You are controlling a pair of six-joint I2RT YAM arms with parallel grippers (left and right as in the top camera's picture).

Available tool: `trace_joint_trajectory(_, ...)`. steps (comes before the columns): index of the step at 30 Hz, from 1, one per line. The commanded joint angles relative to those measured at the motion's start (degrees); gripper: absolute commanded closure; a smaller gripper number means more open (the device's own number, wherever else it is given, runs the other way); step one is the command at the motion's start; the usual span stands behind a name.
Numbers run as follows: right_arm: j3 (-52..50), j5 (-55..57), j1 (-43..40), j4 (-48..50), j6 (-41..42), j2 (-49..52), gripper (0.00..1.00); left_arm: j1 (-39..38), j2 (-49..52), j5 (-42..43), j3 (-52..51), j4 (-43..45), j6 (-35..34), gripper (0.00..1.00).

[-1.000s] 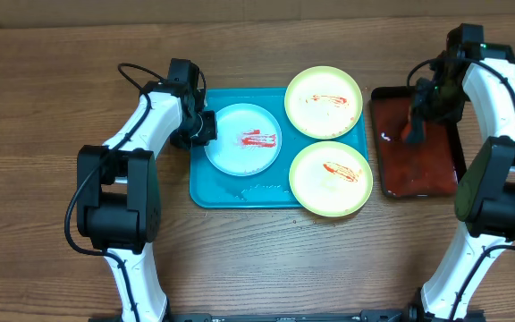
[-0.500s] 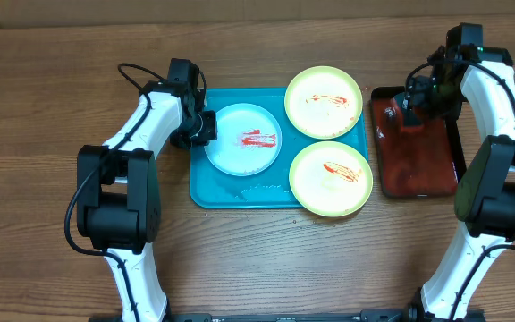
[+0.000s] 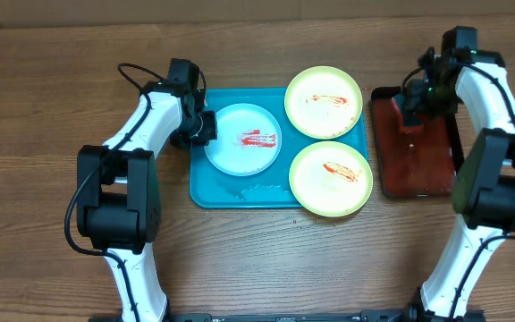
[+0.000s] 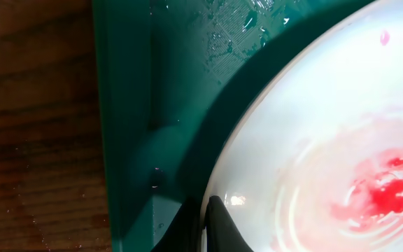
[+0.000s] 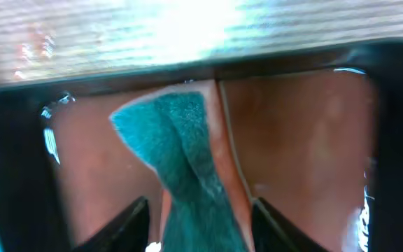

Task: Clean dirty plates on tray and stack at the side
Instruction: 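Lift the sponge out of the water tray with right gripper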

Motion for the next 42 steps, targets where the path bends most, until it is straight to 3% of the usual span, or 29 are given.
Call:
trace_joint_trajectory(1,-0.24,-0.96,1.16,0.96,-0.85,3.10,0.60,-0.44,0.81,-1.03,-0.81,-0.04,-0.17,0.96)
trace_joint_trajectory(3,-0.24,-1.09,1.46,1.55,-0.83,3.82,0.64,-0.46,0.81,-0.79,-0.83,-0.04,-0.17,0.96)
trace_joint_trajectory(7,-0.15,-1.05,1.60,1.97,1.25,3.82,0.95,-0.50,0.81,0.04,-0.83,-0.28,-0.20,0.96)
trace_joint_trajectory(8,-0.11,-1.09,1.57,1.86,2.01,3.69,0.96,-0.50,0.81,0.04,-0.83,-0.46,-0.20,0.96)
trace_joint_trajectory(25,3.21,-1.03,1.42,-15.85,7.85,-7.34,0.96,-0.50,0.81,0.13,-0.83,-4.09,-0.15,0.96)
trace_joint_trajectory(42,3.21,-0.59,-0.63,-21.07,11.93,-20.87,0.96,-0.48,0.81,0.20,-0.83,-4.11,-0.20,0.96)
